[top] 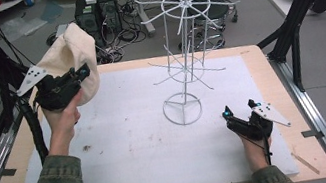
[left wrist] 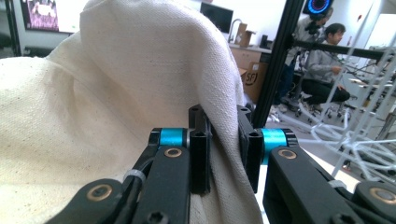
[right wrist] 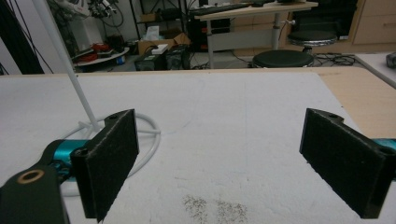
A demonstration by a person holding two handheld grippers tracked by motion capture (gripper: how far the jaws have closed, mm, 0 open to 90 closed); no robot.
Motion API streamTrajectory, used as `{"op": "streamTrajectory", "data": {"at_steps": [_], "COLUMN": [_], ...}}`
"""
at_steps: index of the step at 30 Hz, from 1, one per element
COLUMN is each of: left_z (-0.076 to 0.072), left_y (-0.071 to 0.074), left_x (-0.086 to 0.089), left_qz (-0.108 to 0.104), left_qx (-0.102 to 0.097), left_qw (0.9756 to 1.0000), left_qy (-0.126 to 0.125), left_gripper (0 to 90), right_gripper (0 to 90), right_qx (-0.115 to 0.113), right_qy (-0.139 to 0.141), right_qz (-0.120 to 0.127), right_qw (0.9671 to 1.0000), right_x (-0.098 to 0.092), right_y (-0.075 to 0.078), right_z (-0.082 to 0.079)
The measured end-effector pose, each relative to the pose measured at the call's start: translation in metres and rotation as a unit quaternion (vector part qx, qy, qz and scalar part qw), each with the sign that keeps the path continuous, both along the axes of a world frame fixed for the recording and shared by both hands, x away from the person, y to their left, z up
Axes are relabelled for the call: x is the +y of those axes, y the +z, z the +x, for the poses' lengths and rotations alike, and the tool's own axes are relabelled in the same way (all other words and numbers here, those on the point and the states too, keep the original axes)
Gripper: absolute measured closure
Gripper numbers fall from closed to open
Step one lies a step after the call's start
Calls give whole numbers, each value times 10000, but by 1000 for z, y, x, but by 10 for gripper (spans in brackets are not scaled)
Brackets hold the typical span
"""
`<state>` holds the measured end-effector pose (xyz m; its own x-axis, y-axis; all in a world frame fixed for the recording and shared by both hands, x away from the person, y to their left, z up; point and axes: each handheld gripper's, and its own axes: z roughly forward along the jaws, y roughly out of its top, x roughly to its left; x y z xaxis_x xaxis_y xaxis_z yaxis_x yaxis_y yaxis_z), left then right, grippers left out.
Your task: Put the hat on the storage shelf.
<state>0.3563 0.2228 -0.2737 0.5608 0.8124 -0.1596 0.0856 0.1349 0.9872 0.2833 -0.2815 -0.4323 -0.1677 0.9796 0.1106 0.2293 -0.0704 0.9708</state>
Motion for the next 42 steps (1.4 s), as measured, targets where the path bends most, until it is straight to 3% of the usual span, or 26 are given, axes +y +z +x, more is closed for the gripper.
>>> {"op": "streamTrajectory", "data": {"at_steps": [7,11,15,20,28,33,42], "left_z": [-17,-23,-31,-44,-55,-59,-66], "left_y": [23,36,49,67,90,98,109], "left_x": [2,2,-6,-17,-29,-40,-60], "left_qz": [-47,-130,47,181,204,127,238], "left_qx": [-287,-426,-601,-867,-1158,-1353,-1564], "left_qw": [9996,9988,9974,9947,9904,9864,9799], "left_qy": [-49,-205,-392,-531,-730,-919,-1211], "left_gripper": [783,783,783,781,781,780,780], "right_gripper": [109,109,109,109,109,109,109], "right_qx": [-93,-76,-75,-112,-86,-96,-100], "right_qy": [-27,-32,-10,-2,36,58,79], "right_qz": [-2,3,10,8,57,19,39], "right_qw": [10000,10000,10000,9999,9999,9999,9999], "right_x": [-1,-2,0,-1,0,0,0], "right_y": [1,0,1,1,1,1,1], "right_z": [-1,1,-1,-1,-1,-1,-1]}}
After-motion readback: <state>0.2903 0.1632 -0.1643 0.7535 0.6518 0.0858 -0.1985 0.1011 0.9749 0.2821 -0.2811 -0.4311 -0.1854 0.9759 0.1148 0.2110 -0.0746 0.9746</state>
